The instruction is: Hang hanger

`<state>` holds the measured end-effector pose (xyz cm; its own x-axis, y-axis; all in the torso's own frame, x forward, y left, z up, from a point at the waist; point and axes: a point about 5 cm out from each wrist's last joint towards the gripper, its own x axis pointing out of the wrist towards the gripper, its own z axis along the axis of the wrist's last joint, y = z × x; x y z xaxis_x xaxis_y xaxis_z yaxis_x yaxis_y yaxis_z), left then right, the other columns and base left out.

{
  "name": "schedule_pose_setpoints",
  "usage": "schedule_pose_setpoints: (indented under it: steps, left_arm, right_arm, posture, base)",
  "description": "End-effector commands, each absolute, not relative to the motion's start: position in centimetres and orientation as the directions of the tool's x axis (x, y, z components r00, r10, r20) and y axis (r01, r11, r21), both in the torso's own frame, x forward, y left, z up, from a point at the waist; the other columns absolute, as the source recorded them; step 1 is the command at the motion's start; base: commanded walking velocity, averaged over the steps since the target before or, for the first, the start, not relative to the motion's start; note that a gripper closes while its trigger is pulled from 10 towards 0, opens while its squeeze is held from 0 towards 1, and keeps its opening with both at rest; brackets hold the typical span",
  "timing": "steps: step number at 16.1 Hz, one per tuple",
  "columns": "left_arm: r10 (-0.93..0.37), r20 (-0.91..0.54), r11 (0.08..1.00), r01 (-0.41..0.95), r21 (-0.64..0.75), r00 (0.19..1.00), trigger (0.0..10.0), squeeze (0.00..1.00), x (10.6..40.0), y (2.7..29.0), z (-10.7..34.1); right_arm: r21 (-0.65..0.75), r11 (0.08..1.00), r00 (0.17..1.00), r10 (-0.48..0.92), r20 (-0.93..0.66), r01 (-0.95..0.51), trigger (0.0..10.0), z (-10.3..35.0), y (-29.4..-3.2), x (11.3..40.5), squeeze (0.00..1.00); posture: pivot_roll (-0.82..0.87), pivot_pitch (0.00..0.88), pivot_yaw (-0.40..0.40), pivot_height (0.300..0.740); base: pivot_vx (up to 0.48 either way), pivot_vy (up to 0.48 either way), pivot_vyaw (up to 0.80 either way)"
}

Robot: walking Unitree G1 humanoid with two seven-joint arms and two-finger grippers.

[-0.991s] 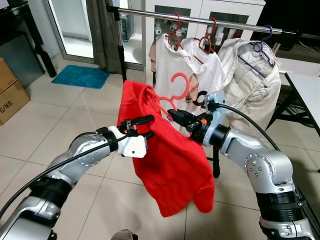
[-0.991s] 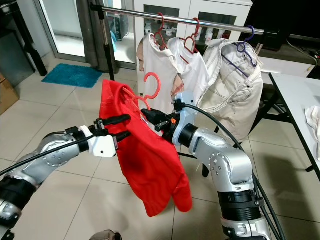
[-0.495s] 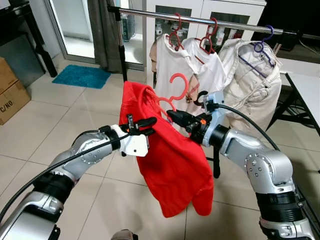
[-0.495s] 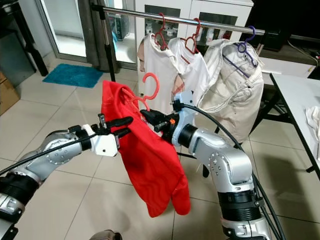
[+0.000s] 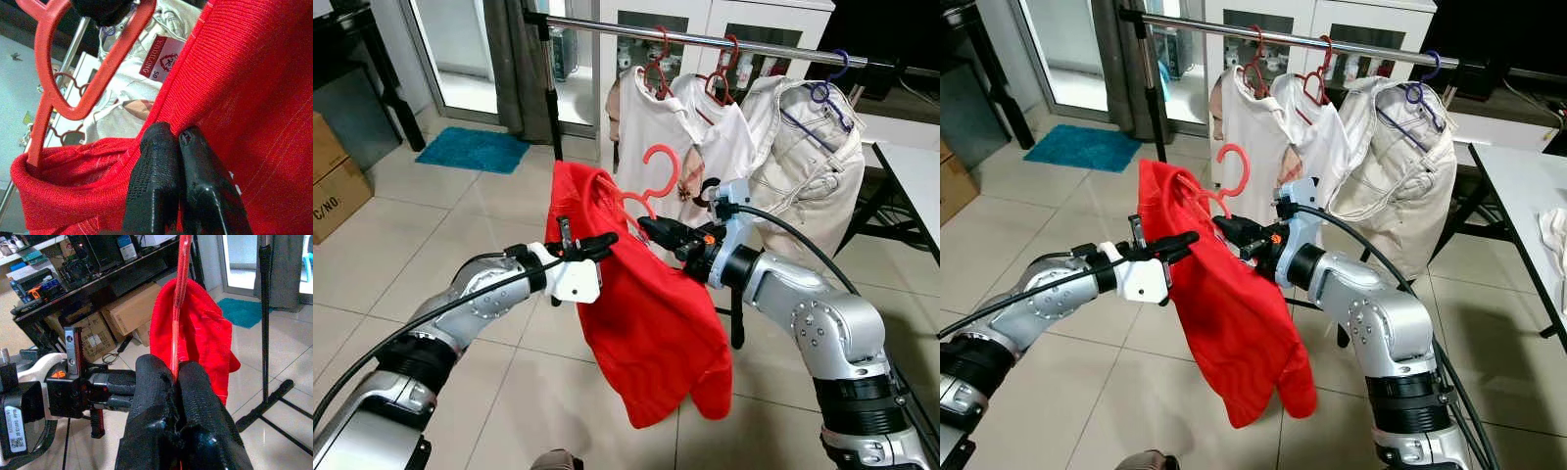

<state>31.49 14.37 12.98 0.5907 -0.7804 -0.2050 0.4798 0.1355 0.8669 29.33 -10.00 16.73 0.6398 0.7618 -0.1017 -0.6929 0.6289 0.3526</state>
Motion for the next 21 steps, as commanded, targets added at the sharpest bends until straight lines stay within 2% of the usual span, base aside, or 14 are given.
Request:
schedule_pose_setpoints:
  steps: [1, 3, 4, 7, 12, 14, 17, 21]
  left_arm:
    - [-0.794, -0.209, 0.118, 0.482, 0.868, 0.571, 0.0, 0.0, 31.8, 14.3, 13.9]
    - [-0.818, -0.228, 0.096, 0.517, 0.851, 0.528, 0.0, 0.0, 31.8, 14.3, 15.4]
    - [-0.833, -0.263, 0.063, 0.555, 0.829, 0.487, 0.0, 0.0, 31.7, 14.5, 16.8]
    - [-0.846, -0.331, -0.016, 0.601, 0.799, 0.418, 0.0, 0.0, 31.5, 14.7, 19.4]
    - [-0.835, -0.404, -0.074, 0.652, 0.755, 0.373, 0.0, 0.0, 31.3, 14.9, 20.0]
    - [-0.807, -0.496, -0.117, 0.736, 0.666, 0.321, 0.0, 0.0, 30.7, 15.4, 19.2]
    - [-0.725, -0.595, -0.137, 0.774, 0.618, 0.347, 0.0, 0.0, 31.0, 16.5, 18.0]
    - [-0.767, -0.542, -0.081, 0.786, 0.613, 0.343, 0.0, 0.0, 31.4, 15.7, 19.5]
  right_arm:
    - [0.322, 0.617, 0.628, 0.774, -0.083, -0.718, 10.0, 17.5, -9.9, 29.2, 0.0]
    - [0.28, 0.644, 0.642, 0.759, -0.113, -0.712, 10.0, 17.2, -10.1, 29.3, 0.0]
    - [0.214, 0.659, 0.64, 0.752, -0.16, -0.721, 10.0, 16.9, -10.2, 29.3, 0.0]
    - [0.148, 0.645, 0.6, 0.756, -0.261, -0.749, 10.0, 15.5, -9.9, 28.8, 0.0]
    - [0.132, 0.637, 0.579, 0.755, -0.308, -0.76, 10.0, 14.8, -9.9, 28.5, 0.0]
    - [0.149, 0.617, 0.568, 0.777, -0.271, -0.773, 10.0, 15.2, -9.7, 28.5, 0.0]
    - [0.17, 0.592, 0.553, 0.801, -0.229, -0.788, 10.0, 15.7, -9.3, 28.3, 0.0]
    - [0.173, 0.582, 0.541, 0.808, -0.233, -0.794, 10.0, 15.5, -9.2, 28.1, 0.0]
  posture:
    - [-0.03, 0.0, 0.011, 0.74]
    - [-0.03, 0.0, 0.012, 0.74]
    - [-0.04, 0.0, 0.012, 0.74]
    - [-0.04, 0.0, 0.006, 0.74]
    - [-0.03, 0.0, 0.005, 0.74]
    - [-0.04, 0.0, 0.008, 0.74]
    - [-0.04, 0.0, 0.011, 0.74]
    - [-0.03, 0.0, 0.01, 0.74]
  base:
    - [0.0, 0.0, 0.0]
    - [0.0, 0.0, 0.0]
    - [0.0, 0.0, 0.0]
    - [0.0, 0.0, 0.0]
    - [0.0, 0.0, 0.0]
    - [0.0, 0.0, 0.0]
    - [0.0, 0.0, 0.0]
    - [0.0, 0.0, 0.0]
